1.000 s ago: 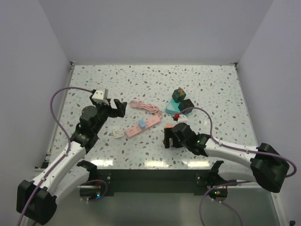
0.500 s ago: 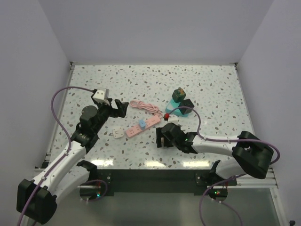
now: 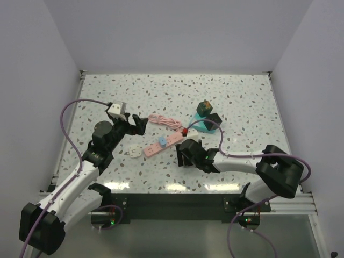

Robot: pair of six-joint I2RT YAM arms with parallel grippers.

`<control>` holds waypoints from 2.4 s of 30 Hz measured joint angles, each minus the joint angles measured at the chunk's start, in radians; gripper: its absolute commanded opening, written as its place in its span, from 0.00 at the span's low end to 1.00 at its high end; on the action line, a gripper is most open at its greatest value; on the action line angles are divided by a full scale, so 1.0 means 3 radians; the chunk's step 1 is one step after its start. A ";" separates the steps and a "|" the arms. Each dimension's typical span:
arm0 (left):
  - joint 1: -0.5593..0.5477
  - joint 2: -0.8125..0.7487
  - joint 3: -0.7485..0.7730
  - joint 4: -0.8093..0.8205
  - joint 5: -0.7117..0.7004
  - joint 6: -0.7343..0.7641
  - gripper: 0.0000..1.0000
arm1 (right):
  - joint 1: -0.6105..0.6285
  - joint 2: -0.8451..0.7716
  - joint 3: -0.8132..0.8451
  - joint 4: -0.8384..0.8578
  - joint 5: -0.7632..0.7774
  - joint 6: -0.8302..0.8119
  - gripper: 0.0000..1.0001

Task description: Insert the plug

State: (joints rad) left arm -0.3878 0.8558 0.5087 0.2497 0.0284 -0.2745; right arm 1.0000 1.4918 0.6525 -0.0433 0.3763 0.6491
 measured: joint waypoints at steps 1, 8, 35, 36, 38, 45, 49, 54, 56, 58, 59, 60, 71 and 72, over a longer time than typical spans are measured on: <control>0.0000 0.0000 0.0000 0.0001 0.0006 0.0000 1.00 | 0.0004 -0.0003 0.0000 -0.0020 0.0020 -0.0010 0.69; 0.0000 0.0000 0.0000 0.0005 0.0078 -0.0011 1.00 | 0.0011 -0.0298 -0.0216 -0.0097 0.0057 -0.0137 0.17; -0.0065 -0.0132 -0.0621 0.0455 0.1904 -0.1160 0.98 | 0.0182 -0.1263 -0.0397 0.0753 -0.0974 -0.2600 0.00; -0.0076 -0.0089 -0.0642 0.0529 0.1965 -0.1203 0.98 | 0.0200 -0.1250 -0.0375 0.0750 -0.0993 -0.2641 0.00; -0.0108 -0.0010 -0.0675 0.0632 0.2064 -0.1275 0.98 | 0.0224 -0.1235 -0.0324 0.0750 -0.1041 -0.2711 0.00; -0.0266 0.0192 -0.0698 0.0773 0.2227 -0.1363 0.98 | 0.0256 -0.1212 -0.0206 0.0793 -0.1118 -0.2892 0.00; -0.0371 0.0323 -0.0687 0.0781 0.2239 -0.1382 0.95 | 0.0272 -0.1174 -0.0165 0.0827 -0.1164 -0.2962 0.00; -0.0443 0.0448 -0.0666 0.0849 0.2235 -0.1411 0.86 | 0.0310 -0.1176 -0.0165 0.0838 -0.1240 -0.3002 0.00; -0.0454 0.0509 -0.0665 0.0914 0.2237 -0.1437 0.79 | 0.0331 -0.1183 -0.0165 0.0842 -0.1266 -0.3014 0.00; -0.0467 0.0579 -0.0659 0.0987 0.2243 -0.1481 0.73 | 0.0341 -0.1194 -0.0165 0.0842 -0.1308 -0.3020 0.00; -0.0479 0.0623 -0.0654 0.1036 0.2251 -0.1502 0.67 | 0.0350 -0.1205 -0.0165 0.0842 -0.1320 -0.3026 0.00; -0.0484 0.0664 -0.0651 0.1080 0.2260 -0.1520 0.63 | 0.0352 -0.1218 -0.0165 0.0842 -0.1324 -0.3034 0.00; -0.0532 0.0909 -0.0632 0.1484 0.2412 -0.1906 0.00 | 0.0354 -0.1292 -0.0168 0.0795 -0.1292 -0.3188 0.38; -0.0526 0.0910 -0.0645 0.1548 0.2416 -0.1920 0.00 | 0.0354 -0.1303 -0.0168 0.0801 -0.1286 -0.3170 0.47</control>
State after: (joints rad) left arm -0.5457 1.1290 0.3153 0.7139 0.7532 -0.8505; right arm 1.1061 1.1007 0.6022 0.1970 -0.0093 -0.3019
